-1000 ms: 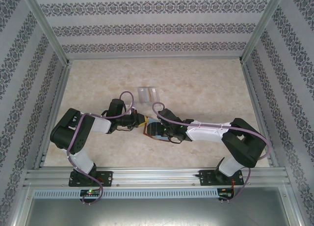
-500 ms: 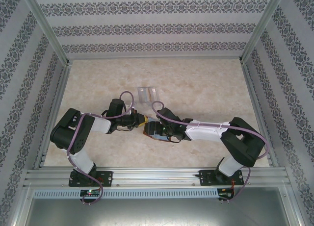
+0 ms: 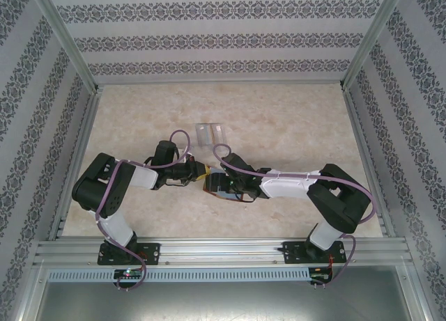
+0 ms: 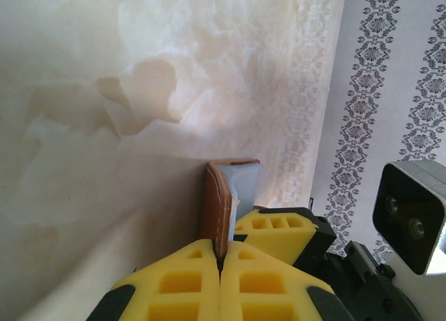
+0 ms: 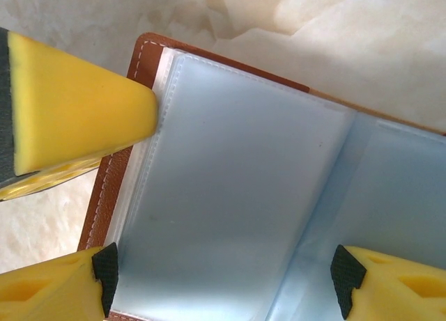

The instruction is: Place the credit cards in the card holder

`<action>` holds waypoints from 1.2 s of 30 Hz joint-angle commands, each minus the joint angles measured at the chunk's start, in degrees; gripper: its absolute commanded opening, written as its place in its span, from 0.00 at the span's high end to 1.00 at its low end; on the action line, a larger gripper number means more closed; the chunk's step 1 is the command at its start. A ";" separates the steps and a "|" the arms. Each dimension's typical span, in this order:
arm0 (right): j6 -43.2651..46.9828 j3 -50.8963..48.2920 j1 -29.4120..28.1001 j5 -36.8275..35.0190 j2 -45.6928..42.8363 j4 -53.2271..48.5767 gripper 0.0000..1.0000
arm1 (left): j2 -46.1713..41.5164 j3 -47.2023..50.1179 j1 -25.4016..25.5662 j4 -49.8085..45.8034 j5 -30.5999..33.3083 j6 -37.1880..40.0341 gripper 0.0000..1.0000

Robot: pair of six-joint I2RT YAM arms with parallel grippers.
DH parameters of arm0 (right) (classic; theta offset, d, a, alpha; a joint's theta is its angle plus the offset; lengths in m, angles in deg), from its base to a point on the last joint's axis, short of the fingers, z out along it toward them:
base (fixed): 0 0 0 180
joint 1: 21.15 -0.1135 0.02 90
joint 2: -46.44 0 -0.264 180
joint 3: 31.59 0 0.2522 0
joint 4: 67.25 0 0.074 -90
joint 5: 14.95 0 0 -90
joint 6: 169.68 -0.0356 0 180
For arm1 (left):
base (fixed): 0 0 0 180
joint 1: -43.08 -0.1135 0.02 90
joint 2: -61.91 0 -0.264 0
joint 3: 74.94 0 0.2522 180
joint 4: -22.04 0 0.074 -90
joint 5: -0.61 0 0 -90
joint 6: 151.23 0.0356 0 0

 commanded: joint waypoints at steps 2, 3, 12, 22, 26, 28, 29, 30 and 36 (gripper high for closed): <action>-0.36 0.50 0.89 -1.64 0.71 -3.43 0.19 | 0.79 -0.43 -0.30 1.60 -1.52 -0.40 1.00; -0.56 0.30 1.01 -1.94 0.69 -3.70 0.19 | 0.74 -0.44 -0.33 1.49 -1.57 -0.32 1.00; -2.69 0.20 2.38 -5.86 0.61 -10.33 0.21 | 0.60 -0.85 -0.37 0.38 -1.63 0.30 1.00; 1.92 0.74 0.80 -5.67 -7.15 -7.66 0.22 | 0.60 -0.44 -0.35 0.34 -1.31 0.39 1.00; 3.47 2.47 0.50 -4.47 -5.87 -7.63 0.20 | 0.60 -0.54 -0.30 0.40 -1.30 0.31 1.00; 3.23 2.91 0.32 -3.91 -4.58 -7.29 0.20 | 0.60 -0.63 -0.29 0.46 -1.27 0.27 1.00; 2.88 2.96 0.32 -3.47 -3.96 -6.96 0.20 | 0.52 -0.47 -0.28 0.38 -1.39 0.24 1.00; 2.45 2.99 0.19 -3.12 -3.36 -6.66 0.20 | 0.52 -0.54 -0.34 0.38 -1.32 0.32 1.00; 2.16 4.42 -0.38 -1.31 0.42 -5.97 0.20 | 0.47 -0.36 -0.34 0.51 -1.24 0.27 1.00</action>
